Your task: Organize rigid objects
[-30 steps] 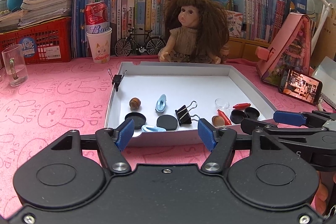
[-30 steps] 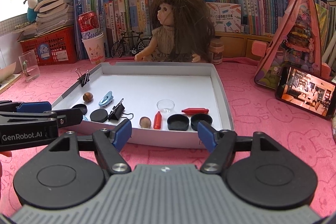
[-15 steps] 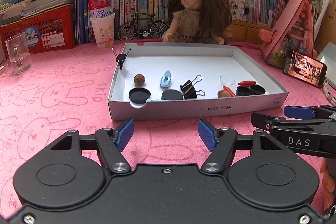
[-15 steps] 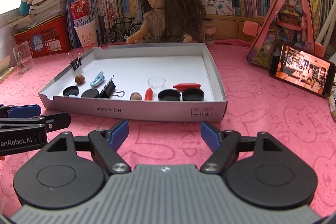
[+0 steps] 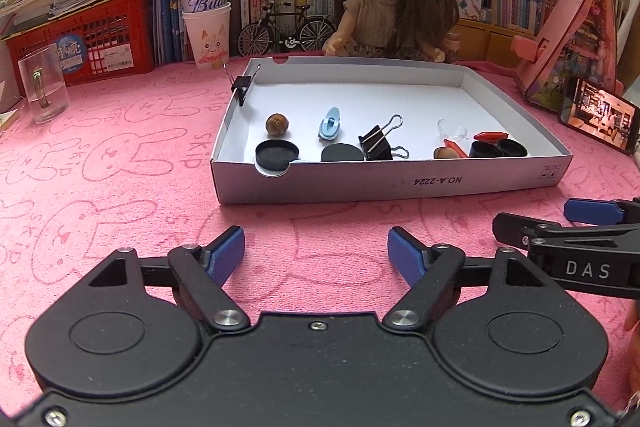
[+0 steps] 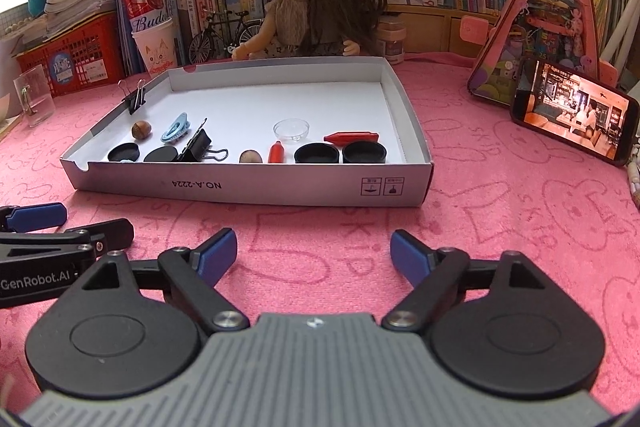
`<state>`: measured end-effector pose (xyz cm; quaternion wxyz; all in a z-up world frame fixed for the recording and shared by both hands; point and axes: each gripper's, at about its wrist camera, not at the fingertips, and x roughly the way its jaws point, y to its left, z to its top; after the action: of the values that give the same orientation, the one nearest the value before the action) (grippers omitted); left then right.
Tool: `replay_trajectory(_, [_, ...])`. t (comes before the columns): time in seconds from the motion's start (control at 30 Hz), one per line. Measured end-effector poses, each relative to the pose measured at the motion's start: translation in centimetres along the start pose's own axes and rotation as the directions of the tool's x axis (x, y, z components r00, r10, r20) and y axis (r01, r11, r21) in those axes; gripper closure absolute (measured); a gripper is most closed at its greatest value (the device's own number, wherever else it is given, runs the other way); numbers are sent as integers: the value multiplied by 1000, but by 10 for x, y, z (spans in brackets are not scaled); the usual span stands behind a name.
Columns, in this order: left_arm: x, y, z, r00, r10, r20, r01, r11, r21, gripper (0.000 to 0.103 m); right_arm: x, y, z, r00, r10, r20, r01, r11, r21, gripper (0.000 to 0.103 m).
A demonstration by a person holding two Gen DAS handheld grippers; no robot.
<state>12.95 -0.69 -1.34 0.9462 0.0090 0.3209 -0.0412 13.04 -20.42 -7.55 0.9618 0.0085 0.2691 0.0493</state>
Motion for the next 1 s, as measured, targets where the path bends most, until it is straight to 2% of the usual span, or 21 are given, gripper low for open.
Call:
replay_trajectory(0.5, [4, 0, 0, 1000, 9, -13, -9, 1000, 0, 18, 5, 2, 1, 1000, -12, -25, 12, 1000, -5, 0])
replay_trajectory(0.73, [5, 1, 0, 999, 28, -20, -28, 1000, -4, 14, 6, 2, 1, 999, -19, -29, 19, 1000, -7, 0])
replay_trajectory(0.87, [7, 4, 0, 998, 58, -29, -59, 998, -25, 6, 7, 4, 1, 999, -30, -34, 29, 999, -21, 0])
replay_trajectory(1.0, [7, 5, -1, 997, 66, -30, -66, 997, -31, 6, 7, 6, 1, 998, -40, -37, 39, 999, -34, 0])
